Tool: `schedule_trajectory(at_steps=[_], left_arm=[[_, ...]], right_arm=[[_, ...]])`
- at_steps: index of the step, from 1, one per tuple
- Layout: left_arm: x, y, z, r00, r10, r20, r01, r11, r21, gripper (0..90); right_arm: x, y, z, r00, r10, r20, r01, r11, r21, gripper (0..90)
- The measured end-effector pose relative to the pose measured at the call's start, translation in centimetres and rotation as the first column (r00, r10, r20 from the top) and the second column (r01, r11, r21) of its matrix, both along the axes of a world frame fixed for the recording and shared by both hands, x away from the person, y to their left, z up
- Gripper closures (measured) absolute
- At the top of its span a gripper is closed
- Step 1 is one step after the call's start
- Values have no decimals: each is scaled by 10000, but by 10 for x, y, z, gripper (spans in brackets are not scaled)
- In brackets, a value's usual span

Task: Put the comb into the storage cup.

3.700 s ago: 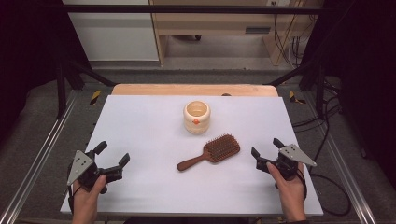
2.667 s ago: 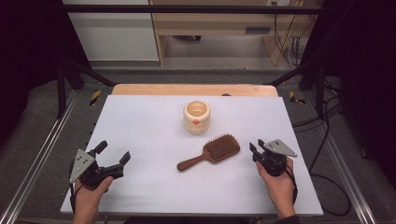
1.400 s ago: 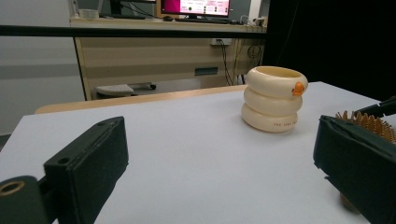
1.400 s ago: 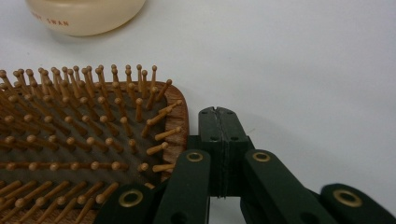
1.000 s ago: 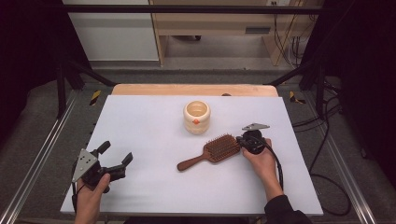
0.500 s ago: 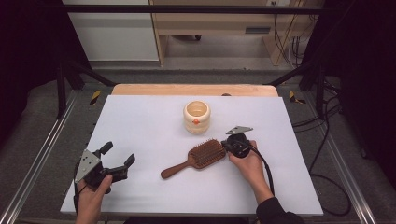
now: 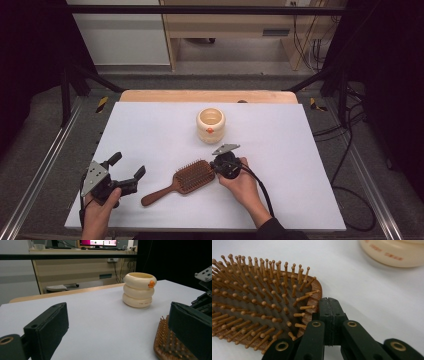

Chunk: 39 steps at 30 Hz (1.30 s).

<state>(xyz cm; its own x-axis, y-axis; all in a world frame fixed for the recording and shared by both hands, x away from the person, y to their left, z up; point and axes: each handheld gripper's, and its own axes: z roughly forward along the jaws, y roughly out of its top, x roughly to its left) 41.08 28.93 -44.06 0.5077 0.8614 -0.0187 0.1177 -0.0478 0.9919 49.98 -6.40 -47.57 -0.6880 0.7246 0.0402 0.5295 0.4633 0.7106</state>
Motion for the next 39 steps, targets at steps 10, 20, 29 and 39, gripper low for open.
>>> schedule_trajectory(at_steps=[10, 20, 29, 39], left_arm=[[0, 0, 0, 10000, -36, -9, 36, 10000, 41, 35], [0, 0, 0, 10000, -76, -58, 77, 9998, 176, 36], [-3, 2, 1, 9995, 156, -279, -147, 9994, 323, 35], [-4, 4, 3, 9990, 130, -435, -113, 9992, 378, 35]], right_arm=[[-5, 12, 0, 9997, 221, 78, -223, 9996, 172, 900], [-10, -7, 8, 9993, -72, 354, 52, 9984, 567, 897], [-27, -65, 25, 9912, -1004, 868, 893, 9883, 1239, 814], [-45, -142, 31, 9493, -2836, 1354, 2447, 9375, 2475, 365]])
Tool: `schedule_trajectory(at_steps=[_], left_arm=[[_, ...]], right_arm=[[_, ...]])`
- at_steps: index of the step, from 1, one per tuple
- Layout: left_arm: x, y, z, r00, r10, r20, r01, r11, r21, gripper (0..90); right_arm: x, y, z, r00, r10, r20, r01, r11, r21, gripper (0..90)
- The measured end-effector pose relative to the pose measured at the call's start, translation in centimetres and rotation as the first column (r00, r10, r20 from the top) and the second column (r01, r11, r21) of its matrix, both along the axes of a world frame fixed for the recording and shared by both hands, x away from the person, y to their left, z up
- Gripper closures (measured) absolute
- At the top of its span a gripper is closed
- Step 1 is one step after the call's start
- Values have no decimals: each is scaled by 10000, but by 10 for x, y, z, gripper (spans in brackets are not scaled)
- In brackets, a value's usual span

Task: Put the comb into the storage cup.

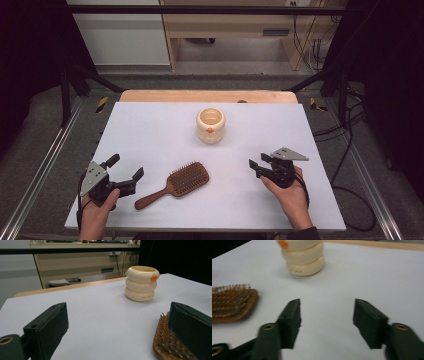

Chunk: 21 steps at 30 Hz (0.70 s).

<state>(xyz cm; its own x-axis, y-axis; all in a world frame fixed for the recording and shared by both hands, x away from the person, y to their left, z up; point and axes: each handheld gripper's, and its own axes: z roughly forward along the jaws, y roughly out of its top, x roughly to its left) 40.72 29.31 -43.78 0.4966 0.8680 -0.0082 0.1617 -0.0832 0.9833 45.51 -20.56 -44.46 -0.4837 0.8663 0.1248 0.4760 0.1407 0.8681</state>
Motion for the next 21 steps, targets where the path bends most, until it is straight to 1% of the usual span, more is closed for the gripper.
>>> schedule_trajectory(at_steps=[1, 2, 3, 5, 6, 7, 9, 11, 12, 13, 15, 18, 19, 20, 21], left_arm=[[0, 0, 1, 10000, 51, -42, -51, 10000, 24, 36], [0, 0, 2, 10000, 88, -45, -88, 10000, -26, 44], [-1, 1, 4, 10000, 78, -19, -78, 10000, 21, 44], [-1, 1, 9, 10000, 7, -22, -7, 9997, 235, 41], [-1, 1, 12, 9999, -66, -109, 69, 9997, 237, 41], [0, 0, 15, 9992, -243, -309, 253, 9991, 335, 39], [3, -4, 20, 9965, -429, -714, 480, 9963, 711, 38], [5, -9, 24, 9908, -594, -1219, 735, 9907, 1146, 39], [6, -13, 26, 9861, -691, -1512, 902, 9864, 1374, 40], [8, -16, 28, 9793, -807, -1856, 1123, 9796, 1664, 43], [9, -23, 32, 9730, -758, -2178, 1258, 9661, 2256, 52], [12, -33, 38, 9561, -962, -2767, 1804, 9374, 2978, 52], [12, -36, 39, 9521, -1006, -2887, 1927, 9305, 3113, 51], [12, -39, 39, 9486, -1052, -2984, 2026, 9263, 3176, 52], [13, -42, 40, 9430, -1116, -3135, 2157, 9224, 3205, 52]], right_arm=[[-2, -5, 1, 9995, -294, 95, 294, 9996, 5, 320], [-4, -16, 2, 9971, -712, 281, 710, 9974, 72, 234], [-4, -16, 2, 9971, -712, 281, 710, 9974, 72, 234], [-6, -24, 2, 9928, -1071, 531, 1065, 9942, 142, 148], [-6, -27, 2, 9910, -1194, 599, 1187, 9928, 147, 111], [-6, -29, 2, 9894, -1323, 594, 1314, 9912, 183, 94], [-5, -33, 1, 9864, -1431, 814, 1414, 9896, 266, 85], [-4, -33, 0, 9849, -1449, 942, 1440, 9894, 164, 85], [-4, -33, -1, 9851, -1438, 945, 1434, 9896, 110, 85], [-4, -32, -2, 9858, -1402, 919, 1403, 9901, 59, 85], [-4, -32, -3, 9872, -1248, 989, 1250, 9922, 47, 80], [-4, -30, -3, 9873, -1247, 984, 1259, 9920, -66, 81], [-4, -30, -3, 9877, -1199, 1007, 1218, 9925, -125, 81], [-4, -30, -3, 9876, -1210, 999, 1229, 9923, -122, 82], [-5, -30, -3, 9876, -1206, 1003, 1222, 9925, -102, 81]])
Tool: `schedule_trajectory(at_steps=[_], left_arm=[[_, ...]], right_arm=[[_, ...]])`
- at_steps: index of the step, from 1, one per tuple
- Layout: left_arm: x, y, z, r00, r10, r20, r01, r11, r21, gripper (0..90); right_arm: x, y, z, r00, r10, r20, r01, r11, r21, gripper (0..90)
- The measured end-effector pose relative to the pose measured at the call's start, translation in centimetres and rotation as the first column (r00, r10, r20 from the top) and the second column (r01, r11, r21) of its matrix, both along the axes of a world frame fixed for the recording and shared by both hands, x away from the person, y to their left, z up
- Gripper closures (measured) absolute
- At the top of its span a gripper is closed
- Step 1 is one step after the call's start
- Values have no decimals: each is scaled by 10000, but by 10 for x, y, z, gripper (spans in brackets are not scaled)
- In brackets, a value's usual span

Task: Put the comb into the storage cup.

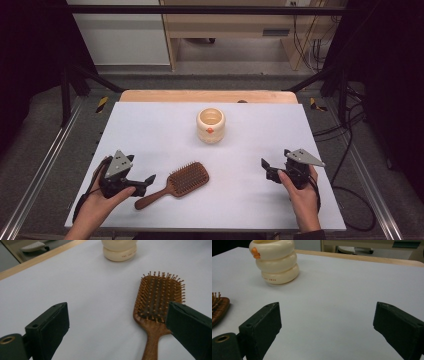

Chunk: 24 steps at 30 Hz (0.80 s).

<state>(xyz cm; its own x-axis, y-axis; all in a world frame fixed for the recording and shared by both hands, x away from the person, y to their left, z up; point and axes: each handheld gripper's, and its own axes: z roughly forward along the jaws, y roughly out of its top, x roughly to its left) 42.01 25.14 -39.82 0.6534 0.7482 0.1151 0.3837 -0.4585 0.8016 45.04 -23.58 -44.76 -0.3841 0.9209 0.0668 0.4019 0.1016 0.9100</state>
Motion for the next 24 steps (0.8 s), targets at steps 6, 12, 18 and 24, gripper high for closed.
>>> schedule_trajectory(at_steps=[6, 12, 18, 24], left_arm=[[4, -10, -4, 9906, -455, -1289, 526, 9972, 523, 63], [7, -20, -10, 9675, -783, -2404, 1125, 9848, 1320, 66], [9, -28, -22, 9588, -841, -2714, 1403, 9708, 1948, 72], [10, -30, -30, 9517, -880, -2943, 1521, 9674, 2025, 96]], right_arm=[[0, -1, -1, 10000, 26, -78, -27, 10000, -41, 79], [0, 0, -1, 9999, 66, -124, -67, 10000, -68, 77], [0, 1, -2, 9997, 133, -221, -136, 9999, -103, 74], [0, 2, -3, 9995, 163, -262, -167, 9998, -131, 74]])
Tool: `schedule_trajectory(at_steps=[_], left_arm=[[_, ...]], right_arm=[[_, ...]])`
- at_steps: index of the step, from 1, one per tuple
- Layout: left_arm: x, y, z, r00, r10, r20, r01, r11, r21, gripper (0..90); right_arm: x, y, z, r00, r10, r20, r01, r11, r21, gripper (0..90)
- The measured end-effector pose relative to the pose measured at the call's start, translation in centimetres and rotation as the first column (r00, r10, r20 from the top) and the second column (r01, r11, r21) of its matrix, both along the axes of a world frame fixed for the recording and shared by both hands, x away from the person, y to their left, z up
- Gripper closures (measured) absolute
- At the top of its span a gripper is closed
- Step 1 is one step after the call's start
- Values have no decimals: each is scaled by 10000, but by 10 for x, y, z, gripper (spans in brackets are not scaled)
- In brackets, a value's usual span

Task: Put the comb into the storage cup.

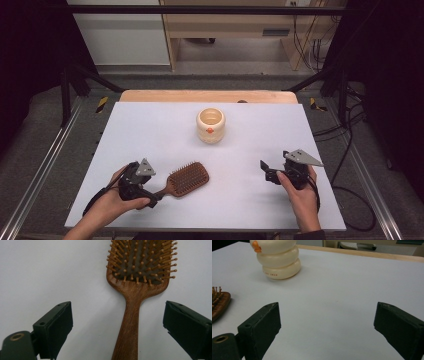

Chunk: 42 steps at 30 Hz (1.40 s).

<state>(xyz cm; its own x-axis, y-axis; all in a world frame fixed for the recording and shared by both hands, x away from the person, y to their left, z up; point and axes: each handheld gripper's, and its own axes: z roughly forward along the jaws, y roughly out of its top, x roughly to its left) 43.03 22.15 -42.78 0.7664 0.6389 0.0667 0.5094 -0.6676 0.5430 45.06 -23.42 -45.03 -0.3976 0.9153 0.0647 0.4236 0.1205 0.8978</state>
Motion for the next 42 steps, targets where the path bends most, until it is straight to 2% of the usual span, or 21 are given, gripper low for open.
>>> schedule_trajectory(at_steps=[13, 18, 22, 26, 29, 36, 42], left_arm=[[2, -5, -9, 9980, -417, -472, 428, 9988, 239, 117], [3, -6, -8, 9954, -725, -631, 735, 9972, 147, 171], [3, -4, -7, 9939, -763, -796, 775, 9969, 120, 212], [3, -4, -8, 9914, -889, -965, 914, 9956, 222, 253], [2, -7, -9, 9881, -1188, -979, 1245, 9907, 541, 279], [7, -9, -10, 9865, -1099, -1218, 1153, 9926, 378, 384], [13, -21, -13, 9814, -1405, -1306, 1496, 9867, 630, 454]], right_arm=[[0, 5, -2, 9998, 184, -116, -187, 9996, -207, 74], [0, 4, -2, 9997, 186, -129, -188, 9997, -167, 74], [0, 6, -2, 9997, 218, -142, -220, 9996, -176, 74], [0, 6, -2, 9996, 227, -161, -230, 9996, -172, 74], [0, 6, -2, 9996, 240, -180, -243, 9995, -178, 75], [0, 7, -3, 9993, 282, -246, -287, 9994, -193, 76], [1, 7, -3, 9992, 312, -266, -317, 9993, -203, 77]])
